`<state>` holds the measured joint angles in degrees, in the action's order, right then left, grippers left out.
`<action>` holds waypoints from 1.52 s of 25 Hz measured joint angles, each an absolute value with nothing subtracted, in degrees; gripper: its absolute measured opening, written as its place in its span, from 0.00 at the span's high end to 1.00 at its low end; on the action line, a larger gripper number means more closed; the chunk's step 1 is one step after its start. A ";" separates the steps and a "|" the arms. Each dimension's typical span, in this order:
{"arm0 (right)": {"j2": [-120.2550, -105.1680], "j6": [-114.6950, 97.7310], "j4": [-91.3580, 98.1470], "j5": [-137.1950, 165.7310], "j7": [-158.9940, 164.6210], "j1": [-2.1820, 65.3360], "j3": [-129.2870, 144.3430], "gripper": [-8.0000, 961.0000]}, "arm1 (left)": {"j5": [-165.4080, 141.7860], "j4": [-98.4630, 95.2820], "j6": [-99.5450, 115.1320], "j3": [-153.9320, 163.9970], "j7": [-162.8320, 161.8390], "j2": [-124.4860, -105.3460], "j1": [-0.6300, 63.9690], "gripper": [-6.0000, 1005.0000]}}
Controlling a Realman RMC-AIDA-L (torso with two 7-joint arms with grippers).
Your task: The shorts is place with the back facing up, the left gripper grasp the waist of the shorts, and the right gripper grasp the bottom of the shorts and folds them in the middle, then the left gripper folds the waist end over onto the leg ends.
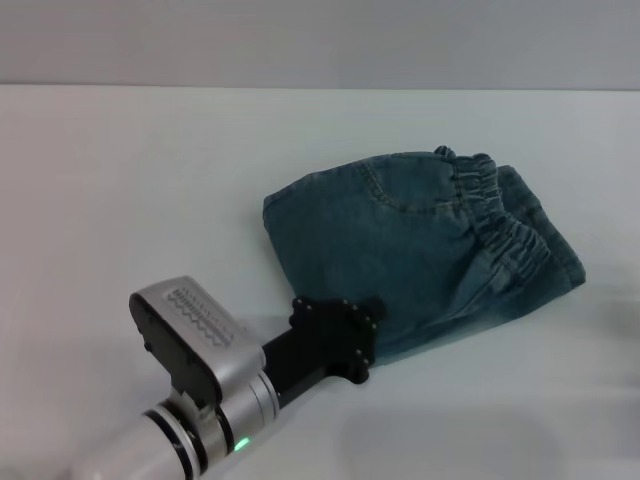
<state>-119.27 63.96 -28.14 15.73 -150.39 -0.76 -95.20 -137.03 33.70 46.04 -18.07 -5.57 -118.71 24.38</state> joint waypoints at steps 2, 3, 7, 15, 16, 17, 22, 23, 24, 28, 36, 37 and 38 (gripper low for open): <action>-119.32 64.29 -28.24 15.73 -150.20 -0.87 -95.18 0.99 | -137.02 33.11 44.20 -19.29 -6.84 -118.70 24.90 0.99; -119.34 64.56 -28.25 15.72 -150.11 -0.95 -95.18 0.99 | -136.98 32.42 43.56 -20.12 -7.43 -118.66 25.38 0.99; -119.40 65.49 -28.28 15.66 -150.03 -1.12 -95.18 0.99 | -136.91 30.09 43.42 -22.27 -7.70 -118.68 27.04 0.99; -119.53 65.90 -28.26 15.54 -149.82 -1.03 -95.18 0.99 | -137.01 25.94 43.39 -24.86 -9.90 -118.66 31.12 0.99; -119.55 66.26 -28.25 15.46 -149.80 -1.07 -95.18 0.99 | -137.01 25.94 43.39 -24.86 -9.90 -118.66 31.12 0.99; -119.57 66.72 -28.24 15.22 -149.79 -1.14 -95.16 0.99 | -136.84 23.38 43.21 -24.94 -11.70 -118.84 33.80 0.99; -119.58 68.05 -27.94 12.34 -149.78 -1.35 -93.40 0.99 | -136.83 23.01 43.35 -25.29 -11.86 -118.84 34.35 0.99; -119.56 68.17 -27.89 12.05 -149.79 -1.39 -92.95 0.99 | -136.82 23.15 44.69 -26.34 -11.41 -118.69 33.98 0.99; -119.52 68.23 -27.84 11.89 -149.92 -1.41 -92.64 0.99 | -136.85 23.41 47.58 -27.27 -10.16 -118.61 32.91 0.98; -119.52 68.29 -27.20 11.82 -152.10 -1.44 -92.05 0.99 | -136.87 24.63 61.41 -32.60 1.41 -118.56 26.82 0.98; -119.82 69.82 -20.62 2.47 -165.14 -0.22 -92.00 0.99 | -136.56 21.59 63.16 -47.36 4.15 -118.34 21.02 0.98; -119.82 71.36 -19.38 -0.02 -165.17 -0.11 -92.01 0.99 | -136.59 20.83 63.97 -47.90 4.12 -118.32 20.63 0.98; -119.83 72.82 -18.30 -1.89 -165.19 -0.09 -91.98 0.99 | -136.60 20.32 64.90 -48.50 4.10 -118.32 19.98 0.98</action>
<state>-119.83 72.82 -18.30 -1.89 -165.19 -0.09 -91.98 -136.59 20.32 64.90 -48.50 4.10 -118.32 19.98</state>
